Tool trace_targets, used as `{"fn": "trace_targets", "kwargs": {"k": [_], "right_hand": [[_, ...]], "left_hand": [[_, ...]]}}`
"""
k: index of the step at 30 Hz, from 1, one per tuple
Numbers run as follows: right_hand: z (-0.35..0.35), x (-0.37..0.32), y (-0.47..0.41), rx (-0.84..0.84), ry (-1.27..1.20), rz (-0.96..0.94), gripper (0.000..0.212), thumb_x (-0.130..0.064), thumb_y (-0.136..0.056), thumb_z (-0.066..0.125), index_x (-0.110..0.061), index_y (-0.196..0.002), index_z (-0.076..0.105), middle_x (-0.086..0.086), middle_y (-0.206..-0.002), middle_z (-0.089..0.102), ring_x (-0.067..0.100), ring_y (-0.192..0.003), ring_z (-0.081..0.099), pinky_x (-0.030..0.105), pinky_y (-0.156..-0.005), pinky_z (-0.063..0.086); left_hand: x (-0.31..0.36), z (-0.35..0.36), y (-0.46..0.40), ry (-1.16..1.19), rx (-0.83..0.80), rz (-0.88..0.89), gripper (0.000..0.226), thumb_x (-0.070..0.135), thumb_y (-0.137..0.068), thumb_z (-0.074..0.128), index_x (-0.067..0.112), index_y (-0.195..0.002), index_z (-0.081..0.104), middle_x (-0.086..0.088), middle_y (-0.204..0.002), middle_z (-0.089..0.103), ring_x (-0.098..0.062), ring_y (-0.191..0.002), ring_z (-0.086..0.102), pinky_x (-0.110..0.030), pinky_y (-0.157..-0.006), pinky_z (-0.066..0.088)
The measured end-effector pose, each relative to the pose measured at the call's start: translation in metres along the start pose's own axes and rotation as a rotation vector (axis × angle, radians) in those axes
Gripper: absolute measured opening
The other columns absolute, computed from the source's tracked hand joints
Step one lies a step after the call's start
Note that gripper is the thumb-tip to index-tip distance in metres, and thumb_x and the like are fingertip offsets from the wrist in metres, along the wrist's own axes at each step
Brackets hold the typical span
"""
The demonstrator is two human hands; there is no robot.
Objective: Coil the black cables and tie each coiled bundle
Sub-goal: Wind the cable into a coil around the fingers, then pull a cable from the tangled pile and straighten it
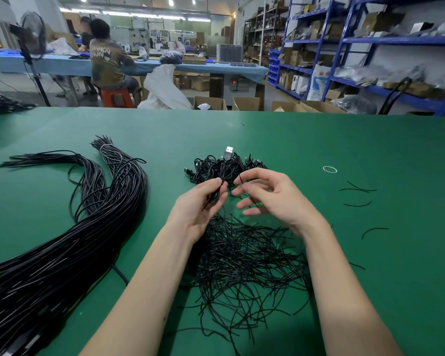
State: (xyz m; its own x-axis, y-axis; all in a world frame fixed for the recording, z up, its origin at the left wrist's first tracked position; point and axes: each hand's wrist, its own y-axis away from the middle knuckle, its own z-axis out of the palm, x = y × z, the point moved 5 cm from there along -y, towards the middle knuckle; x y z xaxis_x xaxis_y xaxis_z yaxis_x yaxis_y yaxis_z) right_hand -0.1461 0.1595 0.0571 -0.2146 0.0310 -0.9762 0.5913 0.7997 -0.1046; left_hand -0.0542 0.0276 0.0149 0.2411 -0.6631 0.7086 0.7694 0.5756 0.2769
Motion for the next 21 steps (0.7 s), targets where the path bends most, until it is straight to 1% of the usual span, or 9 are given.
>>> {"fn": "trace_targets", "kwargs": {"k": [2,4,8,11,13,15,17,19,21], "right_hand": [[0.0011,-0.0022,-0.0022,0.067,0.016,-0.028,0.019,-0.011,-0.103,0.058,-0.023,-0.106,0.073,0.003,-0.087,0.077,0.017,-0.062,0.071,0.026,-0.056,0.058],[0.0017,-0.0037,-0.005,0.172,0.09,-0.077,0.018,-0.013,-0.101,0.061,-0.026,-0.106,0.072,0.001,-0.08,0.076,0.016,-0.05,0.065,0.023,-0.046,0.05],[0.0061,-0.0027,-0.0074,0.326,0.206,-0.146,0.01,-0.018,-0.095,0.069,-0.026,-0.094,0.065,-0.006,-0.073,0.075,0.014,-0.045,0.062,0.023,-0.041,0.047],[0.008,-0.0012,-0.0078,0.348,0.299,-0.161,0.014,-0.02,-0.092,0.073,-0.029,-0.082,0.072,-0.013,-0.072,0.073,0.008,-0.044,0.061,0.018,-0.043,0.047],[0.0093,-0.0003,-0.0081,0.318,0.323,-0.153,0.015,-0.018,-0.091,0.075,-0.03,-0.081,0.074,-0.015,-0.069,0.072,0.006,-0.046,0.064,0.016,-0.048,0.05],[0.0082,0.0004,-0.0076,0.283,0.325,-0.138,0.018,-0.014,-0.092,0.073,-0.03,-0.086,0.077,-0.013,-0.071,0.075,0.009,-0.053,0.07,0.019,-0.056,0.056],[0.0059,0.0008,-0.0073,0.258,0.273,-0.115,0.022,-0.008,-0.093,0.07,-0.029,-0.091,0.079,-0.008,-0.074,0.077,0.012,-0.061,0.074,0.023,-0.064,0.06],[0.0039,0.0004,-0.0074,0.273,0.21,-0.103,0.022,-0.006,-0.092,0.071,-0.025,-0.092,0.081,-0.006,-0.072,0.077,0.012,-0.062,0.074,0.02,-0.063,0.059],[0.0045,-0.0008,-0.0079,0.32,0.142,-0.1,0.018,-0.005,-0.089,0.075,-0.022,-0.086,0.08,-0.003,-0.07,0.077,0.012,-0.059,0.073,0.019,-0.06,0.058]], "left_hand": [[-0.0015,0.0018,-0.0015,-0.05,-0.023,0.039,0.005,-0.001,-0.087,0.069,-0.002,-0.093,0.068,-0.013,-0.081,0.076,-0.013,-0.071,0.074,-0.021,-0.063,0.059],[-0.0036,0.0037,-0.0021,-0.097,-0.03,0.074,0.006,-0.001,-0.088,0.069,-0.002,-0.093,0.069,-0.013,-0.082,0.075,-0.012,-0.071,0.073,-0.021,-0.064,0.058],[-0.0038,0.0053,-0.0023,-0.155,-0.023,0.123,0.009,-0.001,-0.086,0.072,-0.003,-0.095,0.07,-0.013,-0.08,0.075,-0.013,-0.069,0.072,-0.021,-0.064,0.058],[-0.0027,0.0052,-0.0012,-0.178,-0.02,0.153,0.009,-0.001,-0.084,0.073,-0.004,-0.093,0.072,-0.013,-0.076,0.073,-0.013,-0.067,0.071,-0.021,-0.065,0.058],[-0.0022,0.0052,-0.0003,-0.195,-0.02,0.172,0.006,-0.001,-0.084,0.073,-0.003,-0.09,0.073,-0.012,-0.074,0.073,-0.013,-0.066,0.07,-0.021,-0.065,0.058],[-0.0014,0.0049,-0.0001,-0.196,-0.01,0.186,0.004,-0.001,-0.084,0.073,-0.002,-0.088,0.073,-0.012,-0.073,0.072,-0.014,-0.066,0.07,-0.021,-0.066,0.059],[0.0004,0.0045,-0.0004,-0.201,0.002,0.213,0.002,-0.001,-0.084,0.074,-0.001,-0.086,0.073,-0.012,-0.072,0.072,-0.014,-0.066,0.07,-0.022,-0.067,0.059],[0.0011,0.0057,0.0003,-0.239,0.007,0.25,0.002,-0.001,-0.084,0.074,-0.001,-0.086,0.073,-0.01,-0.071,0.072,-0.014,-0.066,0.07,-0.023,-0.068,0.059],[-0.0005,0.0081,0.0017,-0.272,0.007,0.275,0.002,0.0,-0.085,0.074,-0.001,-0.086,0.073,-0.009,-0.069,0.072,-0.013,-0.065,0.069,-0.022,-0.068,0.059]]}}
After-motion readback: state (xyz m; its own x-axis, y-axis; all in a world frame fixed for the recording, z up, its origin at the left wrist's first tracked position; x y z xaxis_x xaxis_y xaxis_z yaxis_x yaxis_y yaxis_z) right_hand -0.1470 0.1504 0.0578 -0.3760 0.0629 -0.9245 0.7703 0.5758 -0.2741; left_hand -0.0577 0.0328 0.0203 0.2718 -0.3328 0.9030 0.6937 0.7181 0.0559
